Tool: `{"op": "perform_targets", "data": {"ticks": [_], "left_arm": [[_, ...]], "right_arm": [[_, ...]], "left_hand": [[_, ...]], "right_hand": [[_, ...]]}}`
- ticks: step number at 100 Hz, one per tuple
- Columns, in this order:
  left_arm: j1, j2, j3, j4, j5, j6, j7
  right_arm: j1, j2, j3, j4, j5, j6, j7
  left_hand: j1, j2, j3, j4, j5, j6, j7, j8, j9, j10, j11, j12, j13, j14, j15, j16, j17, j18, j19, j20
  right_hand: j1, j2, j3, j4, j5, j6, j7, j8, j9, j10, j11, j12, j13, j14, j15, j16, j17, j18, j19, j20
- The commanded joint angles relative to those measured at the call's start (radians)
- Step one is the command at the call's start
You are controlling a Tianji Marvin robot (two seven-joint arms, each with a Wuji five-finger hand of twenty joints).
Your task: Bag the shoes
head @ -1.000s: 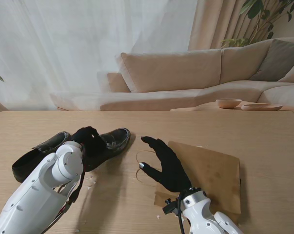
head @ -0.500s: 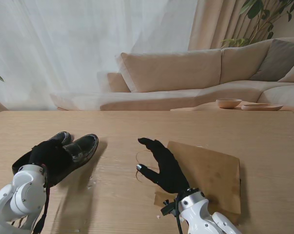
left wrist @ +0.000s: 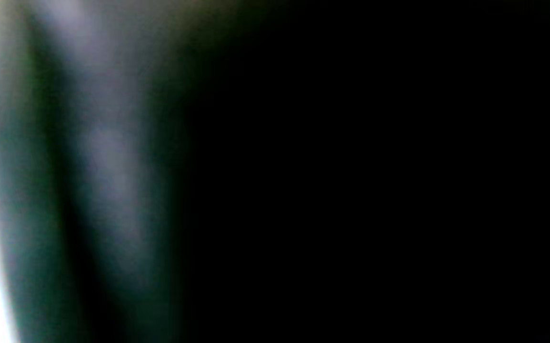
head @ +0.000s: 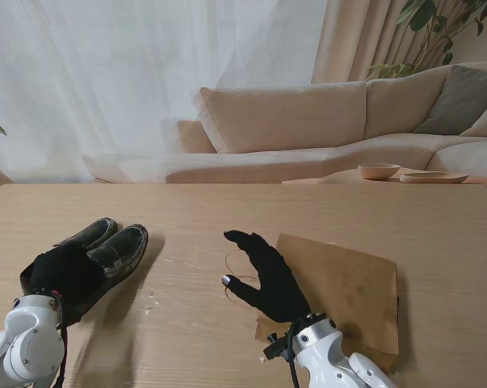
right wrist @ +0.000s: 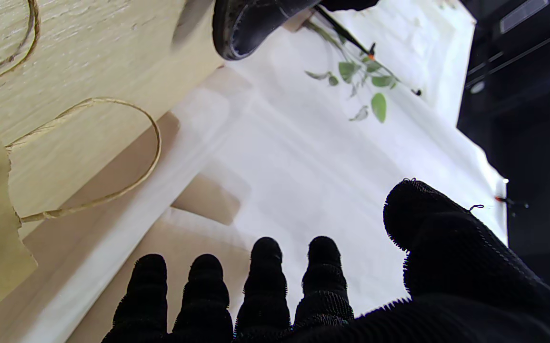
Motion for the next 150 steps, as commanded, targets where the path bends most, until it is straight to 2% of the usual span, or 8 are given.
{"op": "perform_targets", "data": {"ticks": [1, 57, 94, 112, 126, 132, 142, 150], "left_arm": [[-0.011, -0.004, -0.004, -0.003, 0.014, 0.005, 0.004], [-0.057, -0.009, 0.020, 0.095, 0.070, 0.040, 0.088], [-0.049, 0.001, 0.022, 0.093, 0.152, 0.107, 0.085], [-0.036, 0.004, 0.013, 0.078, 0.165, 0.130, 0.066], [-0.025, 0.009, 0.005, 0.068, 0.191, 0.150, 0.049], [-0.020, 0.012, 0.003, 0.062, 0.205, 0.161, 0.039], [-0.009, 0.016, -0.002, 0.052, 0.234, 0.174, 0.032], [0.000, 0.017, -0.008, 0.044, 0.246, 0.172, 0.032]], "right_arm": [[-0.006, -0.006, -0.002, -0.008, 0.000, 0.000, 0.014], [0.005, -0.003, -0.008, -0.002, 0.004, 0.004, 0.029], [0.007, -0.002, -0.008, -0.002, 0.007, 0.004, 0.035], [0.005, -0.002, -0.007, -0.006, 0.006, 0.005, 0.036], [0.003, -0.002, -0.006, -0.008, 0.004, 0.005, 0.035], [0.002, -0.002, -0.006, -0.008, 0.004, 0.005, 0.035], [0.002, -0.001, -0.006, -0.009, 0.003, 0.005, 0.037], [0.002, -0.001, -0.006, -0.009, 0.002, 0.005, 0.037]], "left_hand": [[0.099, 0.100, 0.139, 0.007, 0.107, -0.067, 0.247, 0.087, 0.062, -0.048, 0.098, 0.046, -0.002, 0.027, 0.028, 0.002, -0.003, 0.024, 0.020, 0.030], [0.101, 0.100, 0.132, 0.006, 0.098, -0.072, 0.235, 0.070, 0.046, -0.049, 0.081, 0.039, -0.017, 0.010, 0.019, -0.002, -0.016, 0.010, 0.012, 0.029], [0.128, 0.100, 0.053, 0.009, 0.062, -0.106, 0.163, -0.105, -0.012, -0.049, 0.030, -0.007, -0.089, -0.029, -0.035, -0.019, -0.046, -0.017, -0.006, 0.005], [0.112, 0.022, 0.007, 0.009, 0.008, -0.138, 0.119, -0.191, -0.048, -0.069, -0.035, 0.065, -0.152, -0.063, -0.069, -0.031, -0.068, -0.032, -0.015, -0.021], [0.017, -0.049, 0.075, -0.001, -0.057, -0.142, 0.111, -0.204, -0.105, -0.105, -0.161, 0.177, -0.237, -0.111, -0.112, -0.030, -0.104, -0.066, -0.018, -0.039], [-0.044, -0.080, 0.107, 0.000, -0.112, -0.144, 0.083, -0.201, -0.205, -0.121, -0.167, 0.198, -0.299, -0.142, -0.141, -0.031, -0.126, -0.088, -0.024, -0.046], [-0.230, -0.104, 0.225, -0.019, -0.178, -0.128, 0.012, -0.185, -0.487, -0.165, -0.022, -0.037, -0.418, -0.201, -0.211, -0.026, -0.176, -0.143, -0.030, -0.071], [-0.380, -0.090, 0.340, 0.015, -0.229, -0.112, -0.025, -0.183, -0.602, -0.193, -0.037, -0.090, -0.440, -0.237, -0.321, -0.037, -0.211, -0.183, -0.040, -0.087]], "right_hand": [[-0.006, 0.012, -0.023, -0.031, -0.003, -0.024, -0.002, 0.013, -0.021, -0.030, -0.002, -0.005, -0.008, -0.025, -0.004, 0.005, -0.001, -0.012, 0.010, 0.016], [-0.007, 0.014, -0.023, -0.031, -0.007, -0.023, -0.004, 0.014, -0.022, -0.030, -0.010, -0.008, -0.009, -0.025, -0.008, 0.006, -0.002, -0.013, 0.010, 0.017], [-0.008, 0.015, -0.024, -0.031, -0.011, -0.023, -0.006, 0.016, -0.022, -0.029, -0.017, -0.011, -0.008, -0.024, -0.008, 0.007, -0.002, -0.011, 0.010, 0.018], [-0.007, 0.016, -0.024, -0.030, -0.011, -0.023, -0.007, 0.016, -0.021, -0.030, -0.019, -0.012, -0.008, -0.024, -0.006, 0.008, -0.002, -0.010, 0.011, 0.018], [-0.008, 0.016, -0.024, -0.030, -0.012, -0.023, -0.008, 0.017, -0.021, -0.029, -0.020, -0.012, -0.008, -0.023, -0.006, 0.009, -0.001, -0.010, 0.011, 0.019], [-0.008, 0.016, -0.024, -0.030, -0.013, -0.023, -0.008, 0.017, -0.022, -0.029, -0.021, -0.013, -0.008, -0.022, -0.005, 0.009, -0.001, -0.010, 0.011, 0.019], [-0.007, 0.016, -0.024, -0.030, -0.013, -0.023, -0.008, 0.017, -0.022, -0.028, -0.022, -0.013, -0.007, -0.022, -0.005, 0.009, -0.001, -0.009, 0.011, 0.019], [-0.007, 0.016, -0.024, -0.030, -0.013, -0.022, -0.009, 0.018, -0.021, -0.029, -0.022, -0.013, -0.008, -0.022, -0.005, 0.009, -0.001, -0.009, 0.012, 0.019]]}}
